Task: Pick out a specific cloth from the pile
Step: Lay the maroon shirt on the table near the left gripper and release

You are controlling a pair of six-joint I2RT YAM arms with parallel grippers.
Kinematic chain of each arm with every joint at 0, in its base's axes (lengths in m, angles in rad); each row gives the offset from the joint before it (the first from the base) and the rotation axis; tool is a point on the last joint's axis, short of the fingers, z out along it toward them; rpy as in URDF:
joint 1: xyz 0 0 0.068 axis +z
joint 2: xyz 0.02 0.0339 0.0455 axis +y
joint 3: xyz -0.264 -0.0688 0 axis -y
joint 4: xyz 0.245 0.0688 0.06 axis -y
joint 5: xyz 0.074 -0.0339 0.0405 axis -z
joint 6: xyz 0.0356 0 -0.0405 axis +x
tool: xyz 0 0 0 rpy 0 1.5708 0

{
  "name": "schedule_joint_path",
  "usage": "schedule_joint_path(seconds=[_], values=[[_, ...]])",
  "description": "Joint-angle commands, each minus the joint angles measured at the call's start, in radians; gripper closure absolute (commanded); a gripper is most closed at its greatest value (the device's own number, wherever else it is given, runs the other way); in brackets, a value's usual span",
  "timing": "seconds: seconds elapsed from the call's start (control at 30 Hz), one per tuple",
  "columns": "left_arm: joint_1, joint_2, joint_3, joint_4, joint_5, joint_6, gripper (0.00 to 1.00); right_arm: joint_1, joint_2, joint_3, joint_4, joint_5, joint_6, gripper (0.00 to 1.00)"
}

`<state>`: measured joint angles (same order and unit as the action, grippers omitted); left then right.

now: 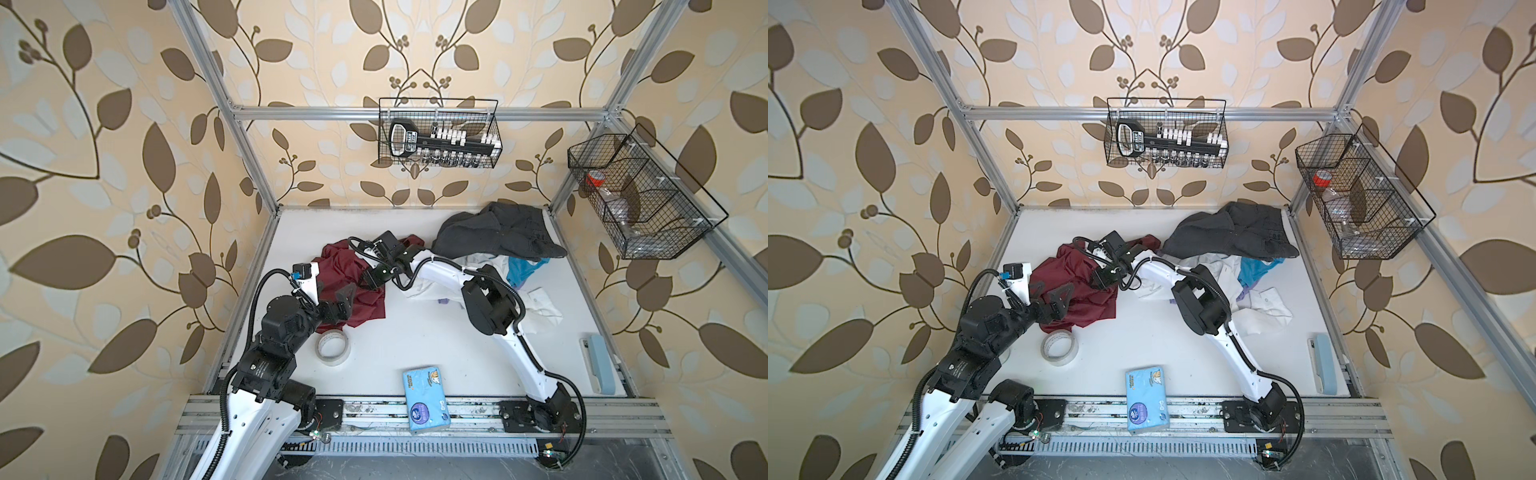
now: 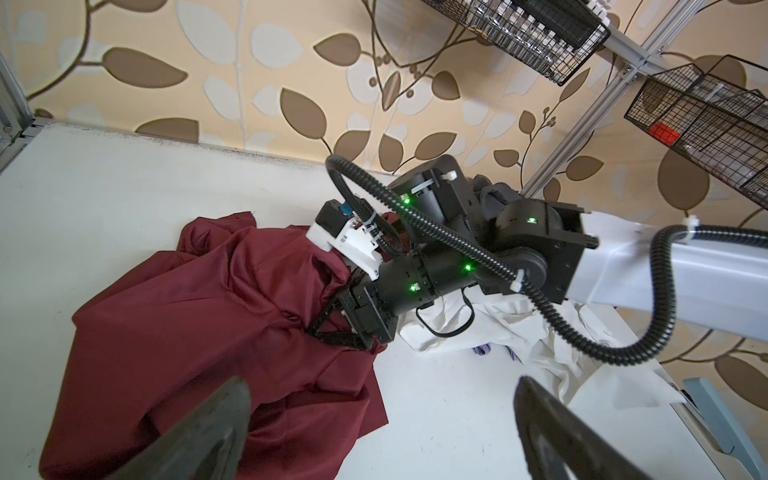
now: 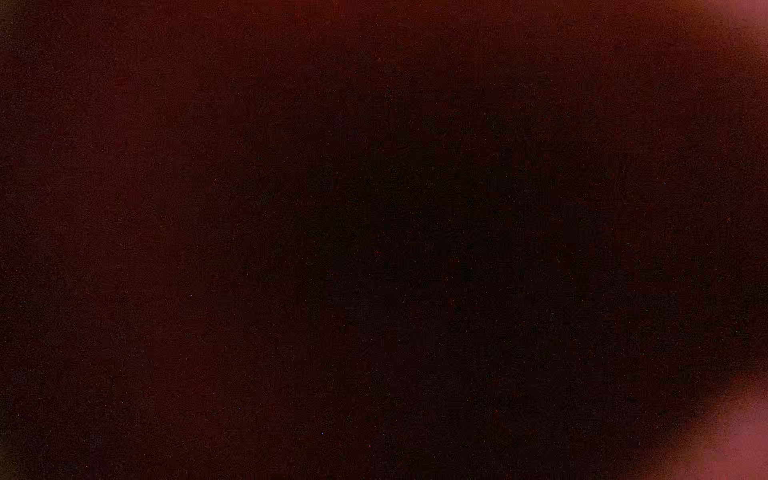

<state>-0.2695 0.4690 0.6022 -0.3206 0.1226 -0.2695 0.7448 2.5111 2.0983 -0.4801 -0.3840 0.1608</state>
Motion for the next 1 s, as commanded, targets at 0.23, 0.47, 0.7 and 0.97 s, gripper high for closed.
schedule_joint_path(seconds=[0.23, 0.47, 0.7, 0.97], values=[[-0.01, 0.003, 0.002, 0.024, -0.006, 0.002, 0.01, -0.023, 0.231, 0.334, -0.071, 0.018, 0.174, 0.68], [-0.01, 0.008, 0.002, 0.024, -0.012, 0.001, 0.01, -0.049, 0.265, 0.31, 0.244, -0.049, 0.415, 0.75], [-0.01, 0.015, 0.005, 0.018, -0.023, 0.001, 0.01, -0.049, 0.366, 0.387, 0.525, -0.076, 0.652, 0.77], [-0.01, 0.015, 0.006, 0.017, -0.025, -0.003, 0.01, -0.047, 0.344, 0.338, 0.688, -0.044, 0.709, 0.65]])
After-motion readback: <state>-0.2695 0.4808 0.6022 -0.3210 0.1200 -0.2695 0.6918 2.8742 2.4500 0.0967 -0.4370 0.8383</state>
